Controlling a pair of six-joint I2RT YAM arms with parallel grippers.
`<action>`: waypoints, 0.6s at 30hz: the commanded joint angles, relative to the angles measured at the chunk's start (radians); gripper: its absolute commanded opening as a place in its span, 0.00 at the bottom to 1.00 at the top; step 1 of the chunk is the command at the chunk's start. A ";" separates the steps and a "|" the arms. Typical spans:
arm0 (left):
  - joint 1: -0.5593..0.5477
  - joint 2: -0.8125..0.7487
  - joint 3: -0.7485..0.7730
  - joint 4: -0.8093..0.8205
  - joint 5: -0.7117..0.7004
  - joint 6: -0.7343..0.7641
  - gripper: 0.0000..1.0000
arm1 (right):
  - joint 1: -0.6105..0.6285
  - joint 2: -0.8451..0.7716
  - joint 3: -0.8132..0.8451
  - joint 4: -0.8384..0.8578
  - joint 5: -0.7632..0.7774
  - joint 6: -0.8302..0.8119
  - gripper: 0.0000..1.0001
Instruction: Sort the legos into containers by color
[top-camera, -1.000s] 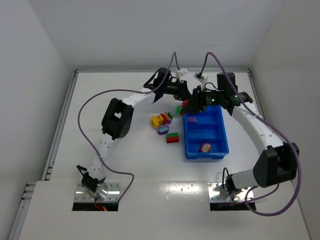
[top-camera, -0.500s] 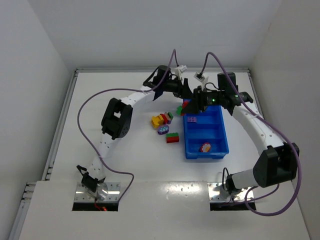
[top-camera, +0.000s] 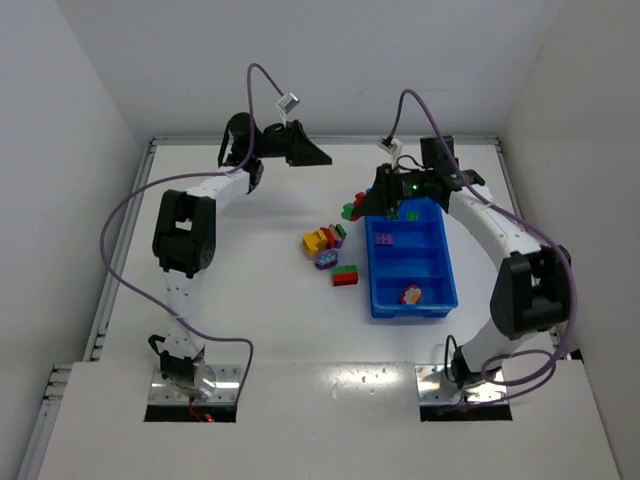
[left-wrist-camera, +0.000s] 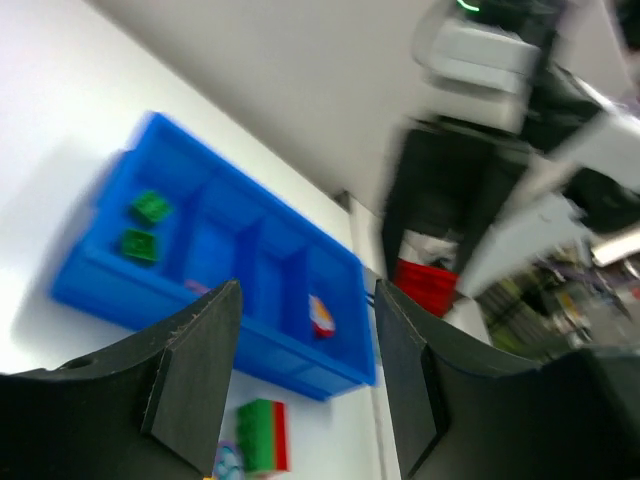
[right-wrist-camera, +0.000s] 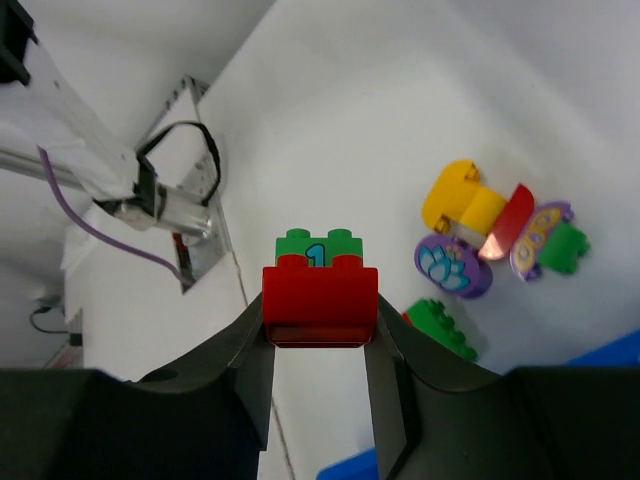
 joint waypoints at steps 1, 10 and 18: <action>-0.036 -0.051 -0.085 0.535 0.183 -0.394 0.61 | 0.007 0.058 0.082 0.194 -0.112 0.108 0.00; -0.026 -0.064 -0.138 0.609 0.183 -0.448 0.61 | 0.016 0.195 0.212 0.374 -0.152 0.341 0.00; -0.026 -0.045 -0.119 0.643 0.192 -0.488 0.61 | 0.025 0.186 0.189 0.395 -0.143 0.352 0.00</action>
